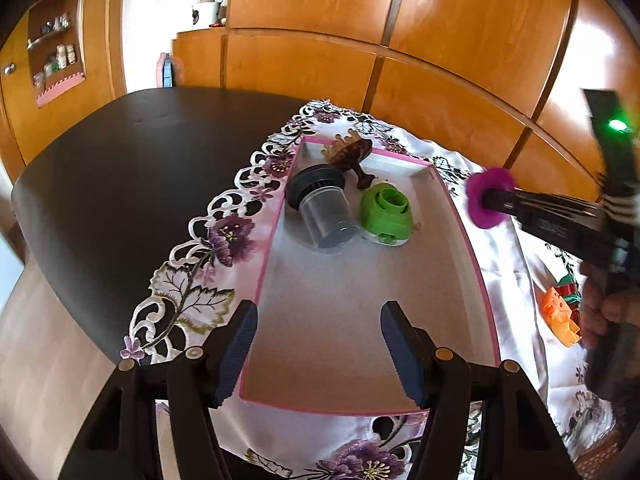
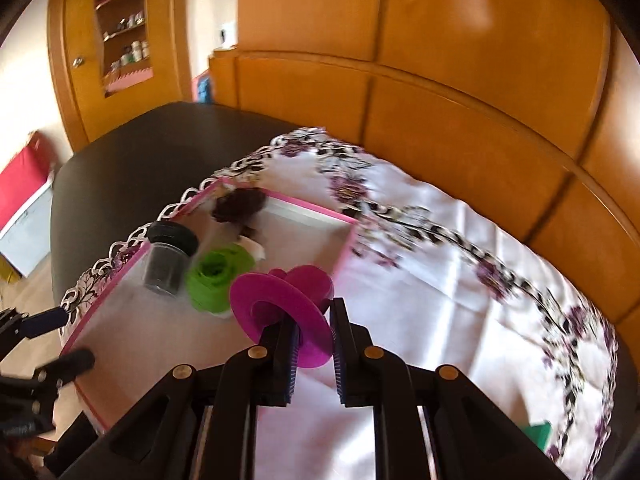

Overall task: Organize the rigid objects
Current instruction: 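Carry the pink disc into the tray with the right gripper and release it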

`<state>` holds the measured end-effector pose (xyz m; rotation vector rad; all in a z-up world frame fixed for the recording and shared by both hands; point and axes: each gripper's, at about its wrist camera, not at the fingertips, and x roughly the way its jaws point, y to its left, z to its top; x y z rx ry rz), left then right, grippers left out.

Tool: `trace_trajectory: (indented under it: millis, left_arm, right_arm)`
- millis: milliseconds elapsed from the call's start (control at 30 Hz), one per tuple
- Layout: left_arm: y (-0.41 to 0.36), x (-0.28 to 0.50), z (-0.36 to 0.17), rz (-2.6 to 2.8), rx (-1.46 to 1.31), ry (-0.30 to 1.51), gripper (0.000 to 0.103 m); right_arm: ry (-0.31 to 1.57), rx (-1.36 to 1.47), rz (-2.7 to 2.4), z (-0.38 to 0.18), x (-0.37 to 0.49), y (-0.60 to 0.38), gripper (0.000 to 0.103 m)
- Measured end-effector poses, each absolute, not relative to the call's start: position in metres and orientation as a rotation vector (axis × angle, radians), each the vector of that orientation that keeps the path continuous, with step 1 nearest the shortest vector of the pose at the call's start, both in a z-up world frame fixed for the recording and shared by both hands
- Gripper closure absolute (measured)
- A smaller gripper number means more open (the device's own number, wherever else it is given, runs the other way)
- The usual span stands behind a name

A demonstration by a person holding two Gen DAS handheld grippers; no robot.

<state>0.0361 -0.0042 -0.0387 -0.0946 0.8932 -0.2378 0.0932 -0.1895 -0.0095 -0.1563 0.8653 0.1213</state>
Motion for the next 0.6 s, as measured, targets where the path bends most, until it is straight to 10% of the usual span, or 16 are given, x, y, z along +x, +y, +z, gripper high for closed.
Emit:
trace_trajectory:
  millis: [600]
  left_arm:
    - [0.005,0.04,-0.048,-0.222,-0.121,0.915,0.038]
  right_arm:
    - [0.953,-0.125,0.11,-0.051,0.119,-0.177,0.064]
